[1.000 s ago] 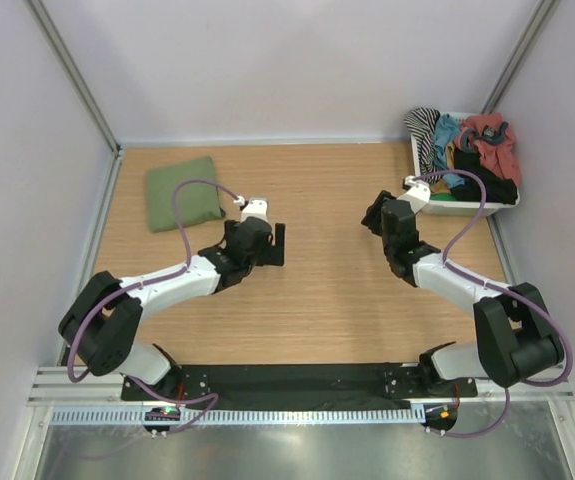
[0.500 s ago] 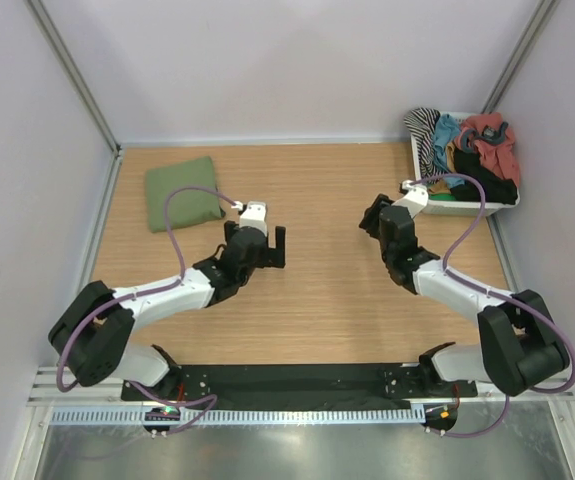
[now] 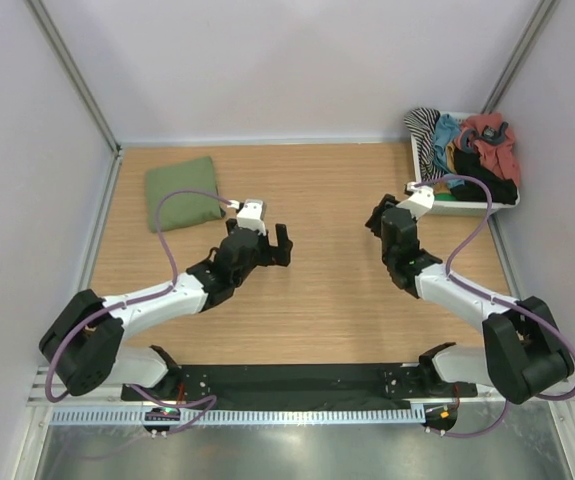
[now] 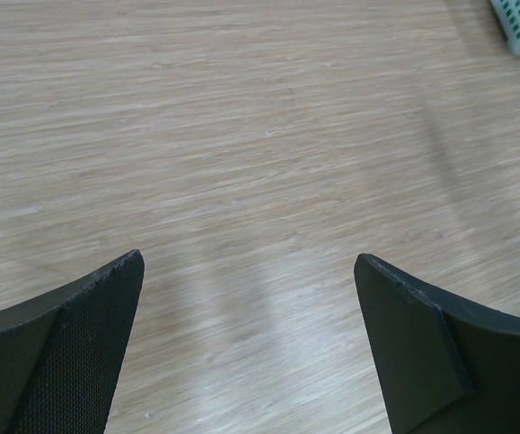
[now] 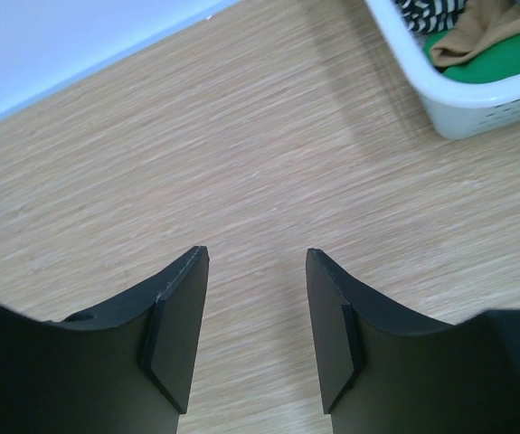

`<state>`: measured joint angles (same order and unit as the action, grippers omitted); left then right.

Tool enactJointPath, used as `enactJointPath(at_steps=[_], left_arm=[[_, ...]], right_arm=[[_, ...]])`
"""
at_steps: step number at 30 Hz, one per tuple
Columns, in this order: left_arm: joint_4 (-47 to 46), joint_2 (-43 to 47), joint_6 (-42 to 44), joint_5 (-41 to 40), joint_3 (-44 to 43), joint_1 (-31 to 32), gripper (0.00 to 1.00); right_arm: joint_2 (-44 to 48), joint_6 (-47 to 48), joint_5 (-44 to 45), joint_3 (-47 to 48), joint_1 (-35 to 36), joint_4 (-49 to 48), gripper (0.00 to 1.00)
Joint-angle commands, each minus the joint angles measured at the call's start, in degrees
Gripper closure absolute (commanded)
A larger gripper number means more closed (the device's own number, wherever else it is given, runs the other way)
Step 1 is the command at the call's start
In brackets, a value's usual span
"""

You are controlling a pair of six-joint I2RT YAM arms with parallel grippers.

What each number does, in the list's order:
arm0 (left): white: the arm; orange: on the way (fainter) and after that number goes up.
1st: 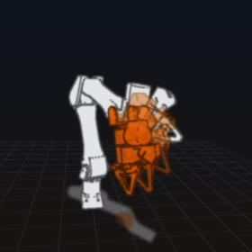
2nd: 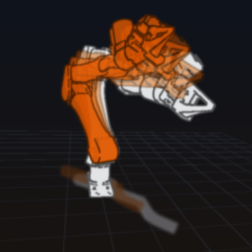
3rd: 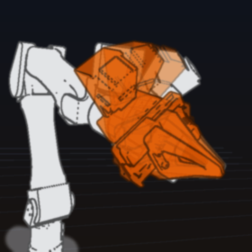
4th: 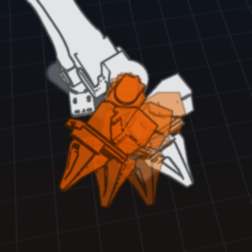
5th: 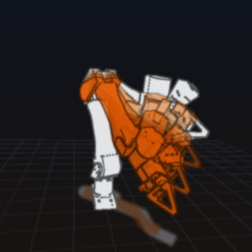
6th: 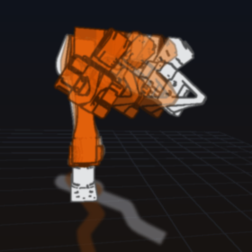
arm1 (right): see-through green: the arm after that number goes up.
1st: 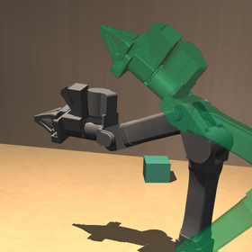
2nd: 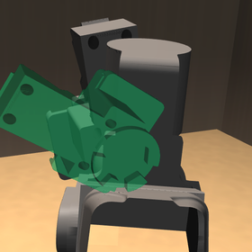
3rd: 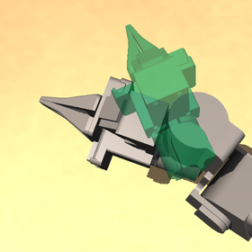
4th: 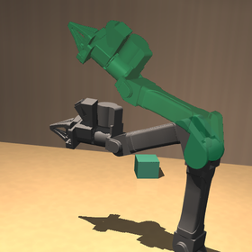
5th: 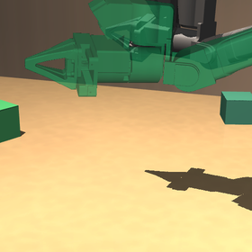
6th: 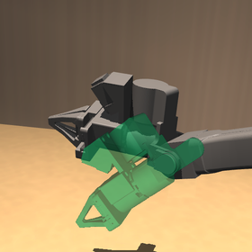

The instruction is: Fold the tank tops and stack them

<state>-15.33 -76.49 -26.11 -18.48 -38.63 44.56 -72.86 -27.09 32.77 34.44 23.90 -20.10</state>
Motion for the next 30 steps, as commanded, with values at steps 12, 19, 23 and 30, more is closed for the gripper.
enactJointPath(at_steps=[12, 19, 23, 30], left_arm=[[-4.18, 3.98, -0.79, 1.25, 1.89, 0.53, 0.01], [-4.01, 2.57, -0.26, 1.78, 0.75, 0.62, 0.0], [-3.3, 3.63, -0.52, 1.78, 1.01, 0.79, 0.0], [-1.54, 3.71, -2.98, 2.04, 0.84, 1.59, 0.0]], right_arm=[[2.46, -7.97, 12.59, 10.2, -9.55, 16.1, 0.46], [-8.95, -9.81, 3.88, 28.13, -24.93, 31.78, 0.42], [-17.56, -10.96, 3.87, 35.24, -29.61, 34.94, 0.29], [-29.7, -10.88, 4.15, 47.12, -33.39, 36.19, 0.23]])
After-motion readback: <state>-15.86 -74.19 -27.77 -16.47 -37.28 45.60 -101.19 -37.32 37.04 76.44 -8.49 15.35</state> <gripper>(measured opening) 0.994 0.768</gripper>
